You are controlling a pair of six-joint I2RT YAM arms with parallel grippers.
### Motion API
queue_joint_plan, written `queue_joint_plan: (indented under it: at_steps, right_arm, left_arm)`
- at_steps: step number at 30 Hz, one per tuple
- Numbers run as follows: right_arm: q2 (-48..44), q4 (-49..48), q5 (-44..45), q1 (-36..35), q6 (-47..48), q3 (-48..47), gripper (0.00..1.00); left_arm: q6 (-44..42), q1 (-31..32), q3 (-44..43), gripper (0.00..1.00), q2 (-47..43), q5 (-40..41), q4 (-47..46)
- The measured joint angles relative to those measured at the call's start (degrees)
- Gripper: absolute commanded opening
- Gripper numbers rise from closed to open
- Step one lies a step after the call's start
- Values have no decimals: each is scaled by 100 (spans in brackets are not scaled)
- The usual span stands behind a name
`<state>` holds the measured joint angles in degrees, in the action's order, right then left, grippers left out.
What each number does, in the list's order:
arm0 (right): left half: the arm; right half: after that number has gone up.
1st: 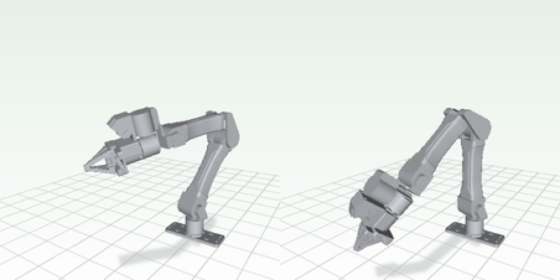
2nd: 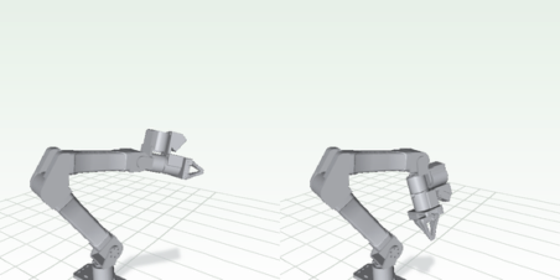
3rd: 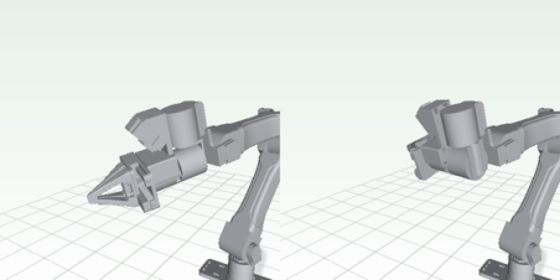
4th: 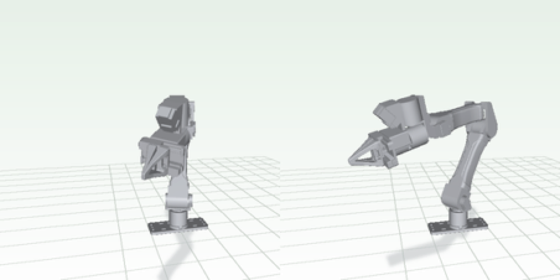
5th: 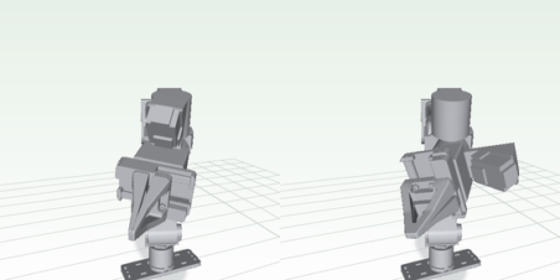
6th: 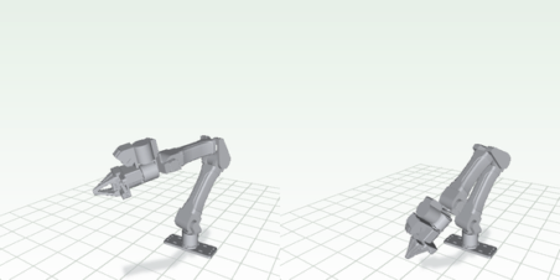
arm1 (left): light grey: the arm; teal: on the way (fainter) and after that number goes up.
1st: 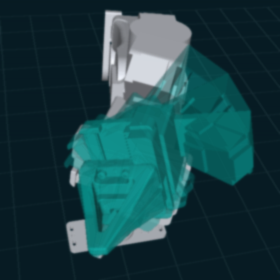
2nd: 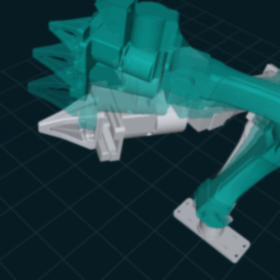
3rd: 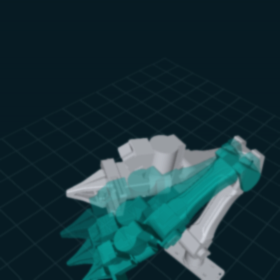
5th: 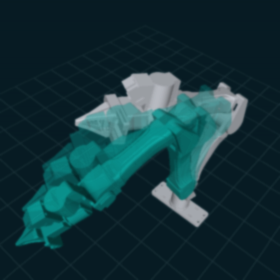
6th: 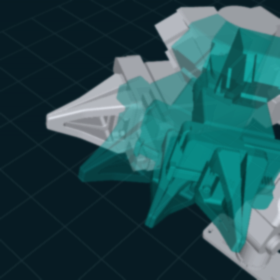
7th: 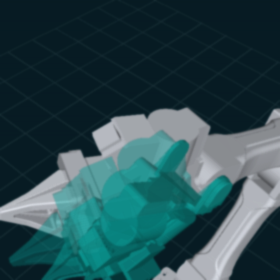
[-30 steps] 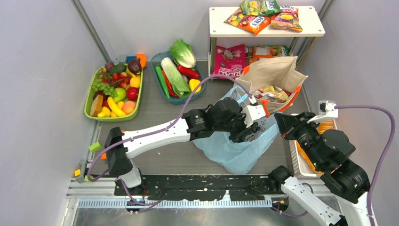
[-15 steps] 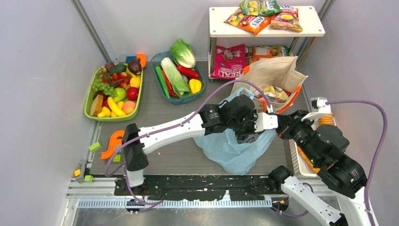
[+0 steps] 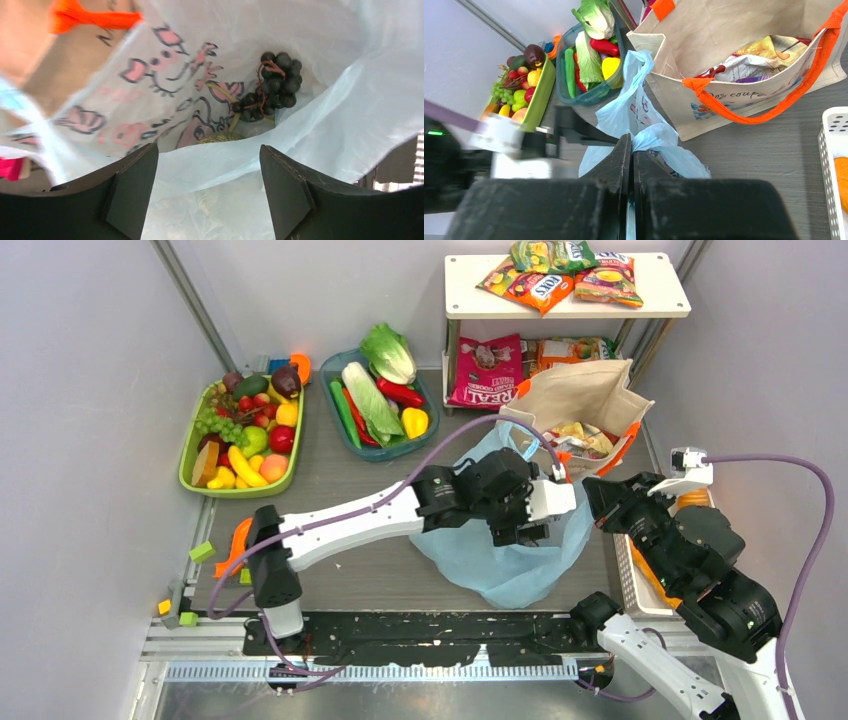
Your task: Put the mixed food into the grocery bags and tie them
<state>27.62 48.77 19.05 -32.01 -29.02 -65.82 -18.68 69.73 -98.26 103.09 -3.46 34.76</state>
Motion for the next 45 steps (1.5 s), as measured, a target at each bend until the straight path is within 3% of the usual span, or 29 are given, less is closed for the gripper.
queue_joint_plan:
  at_steps: [4,8,11,22,30,34,36,45]
  right_arm:
    - [0,-4,-2,0,-4,0,5]
    - [0,-17,-7,0,-2,0,5]
    - [0,-31,-9,0,-2,0,5]
    - [2,-31,-26,0,-4,-2,5]
    - [11,-35,-24,0,-11,-28,5]
    - [26,-37,-24,0,-35,-28,5]
    - [28,-35,-22,0,-48,-28,5]
    - [28,-26,160,0,-66,-28,5]
  left_arm:
    - [168,2,-190,78,-466,284,28]
    - [310,2,-278,87,-925,826,0]
    - [367,-9,-297,89,-1069,1414,-70]
    - [590,-605,-1180,84,-170,1615,-13]
    - [608,-691,-1687,59,667,1169,116]
    - [678,-741,-1838,15,951,979,326]
    - [691,-793,-1923,0,1023,929,470]
    - [455,-914,-2389,0,597,1438,1014]
